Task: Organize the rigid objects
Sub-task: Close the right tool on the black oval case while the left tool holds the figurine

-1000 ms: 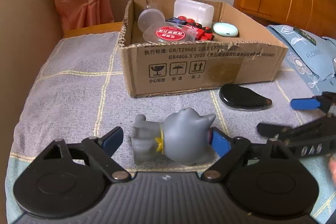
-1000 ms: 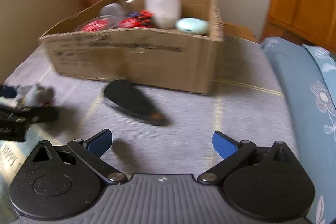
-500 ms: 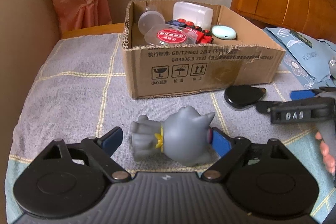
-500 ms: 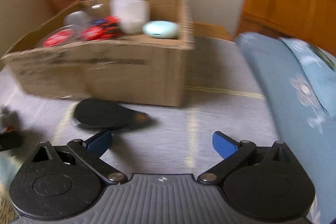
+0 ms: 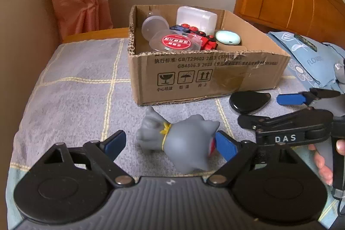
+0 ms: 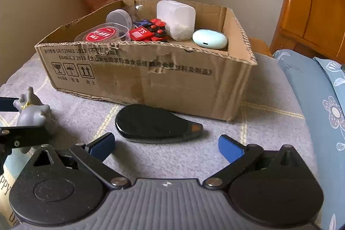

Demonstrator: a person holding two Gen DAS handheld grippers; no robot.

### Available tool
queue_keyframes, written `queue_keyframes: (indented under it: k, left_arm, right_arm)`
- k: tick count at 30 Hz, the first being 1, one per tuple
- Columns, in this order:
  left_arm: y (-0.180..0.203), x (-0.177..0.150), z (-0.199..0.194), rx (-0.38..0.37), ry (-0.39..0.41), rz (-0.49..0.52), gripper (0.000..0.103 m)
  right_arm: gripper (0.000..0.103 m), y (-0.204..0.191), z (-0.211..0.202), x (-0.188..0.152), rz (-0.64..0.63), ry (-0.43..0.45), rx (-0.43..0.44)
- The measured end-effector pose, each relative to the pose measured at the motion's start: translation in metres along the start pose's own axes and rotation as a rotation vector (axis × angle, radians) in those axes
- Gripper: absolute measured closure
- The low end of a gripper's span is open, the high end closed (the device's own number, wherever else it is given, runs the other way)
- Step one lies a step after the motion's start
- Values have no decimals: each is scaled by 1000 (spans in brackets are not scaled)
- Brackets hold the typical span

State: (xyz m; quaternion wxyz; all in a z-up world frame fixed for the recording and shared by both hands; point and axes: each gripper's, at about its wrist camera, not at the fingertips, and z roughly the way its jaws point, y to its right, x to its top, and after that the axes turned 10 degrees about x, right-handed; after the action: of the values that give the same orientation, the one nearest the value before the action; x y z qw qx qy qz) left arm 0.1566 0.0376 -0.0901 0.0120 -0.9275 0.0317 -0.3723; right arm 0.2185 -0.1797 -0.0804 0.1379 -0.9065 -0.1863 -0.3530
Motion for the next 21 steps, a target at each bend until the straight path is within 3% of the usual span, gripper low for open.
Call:
queue_keyframes:
  k: [15, 17, 20, 21]
  left_arm:
    - [0, 2, 10, -71, -13, 43, 15]
    - [2, 2, 11, -81, -14, 53, 18]
    - [4, 4, 12, -75, -16, 66, 30]
    - [4, 4, 12, -68, -18, 69, 29]
  right_arm:
    - [0, -7, 11, 8, -10, 22, -4]
    - [0, -8, 11, 9, -7, 20, -6]
    - [8, -8, 8, 9, -9, 18, -9]
    - [11, -9, 6, 10, -10, 17, -10]
